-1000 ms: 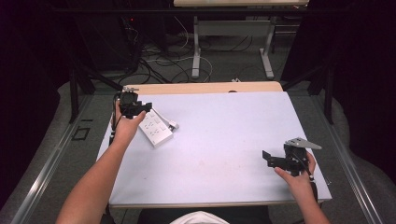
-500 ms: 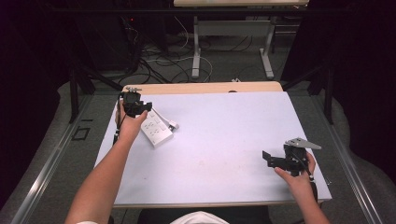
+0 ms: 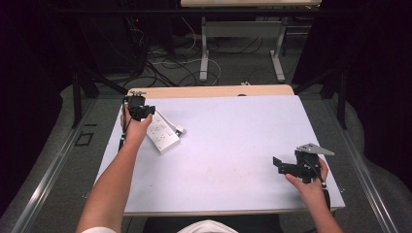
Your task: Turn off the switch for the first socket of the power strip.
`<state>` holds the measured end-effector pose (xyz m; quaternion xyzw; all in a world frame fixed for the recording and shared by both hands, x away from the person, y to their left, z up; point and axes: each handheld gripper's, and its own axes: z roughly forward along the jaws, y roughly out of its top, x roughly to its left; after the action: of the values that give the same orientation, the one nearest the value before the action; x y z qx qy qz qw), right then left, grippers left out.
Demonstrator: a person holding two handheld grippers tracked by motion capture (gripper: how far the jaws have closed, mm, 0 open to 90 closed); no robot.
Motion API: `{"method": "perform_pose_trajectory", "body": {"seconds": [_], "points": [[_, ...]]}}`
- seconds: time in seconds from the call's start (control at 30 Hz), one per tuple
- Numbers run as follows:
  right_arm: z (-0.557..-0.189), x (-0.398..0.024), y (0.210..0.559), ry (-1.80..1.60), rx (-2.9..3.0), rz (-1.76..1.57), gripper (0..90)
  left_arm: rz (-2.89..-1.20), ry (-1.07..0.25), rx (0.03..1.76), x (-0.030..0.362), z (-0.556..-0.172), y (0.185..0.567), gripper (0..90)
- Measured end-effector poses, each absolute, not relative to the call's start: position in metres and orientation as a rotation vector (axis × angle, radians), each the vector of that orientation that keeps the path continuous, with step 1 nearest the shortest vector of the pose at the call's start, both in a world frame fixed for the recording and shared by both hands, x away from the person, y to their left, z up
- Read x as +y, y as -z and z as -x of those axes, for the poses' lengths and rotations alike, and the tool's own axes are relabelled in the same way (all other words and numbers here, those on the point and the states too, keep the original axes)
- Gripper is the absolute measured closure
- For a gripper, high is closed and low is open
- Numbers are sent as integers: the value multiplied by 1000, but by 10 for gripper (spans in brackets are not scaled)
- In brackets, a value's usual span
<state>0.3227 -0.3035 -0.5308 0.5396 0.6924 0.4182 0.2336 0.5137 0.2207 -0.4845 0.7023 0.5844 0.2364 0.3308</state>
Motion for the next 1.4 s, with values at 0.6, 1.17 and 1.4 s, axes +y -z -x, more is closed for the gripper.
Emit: {"method": "perform_pose_trajectory", "body": {"seconds": [0.6, 1.17, 1.4], "points": [[-323, -303, 531, -1150, 1896, -1480, 71, -1821, -536, 1562, 228, -526, 499, 899], [-324, -305, 532, -1156, 1890, -1480, 80, -1867, -464, 1560, 219, -533, 514, 900], [-324, -304, 532, -1159, 1902, -1487, 88, -1880, -448, 1569, 217, -535, 518, 900]]}}
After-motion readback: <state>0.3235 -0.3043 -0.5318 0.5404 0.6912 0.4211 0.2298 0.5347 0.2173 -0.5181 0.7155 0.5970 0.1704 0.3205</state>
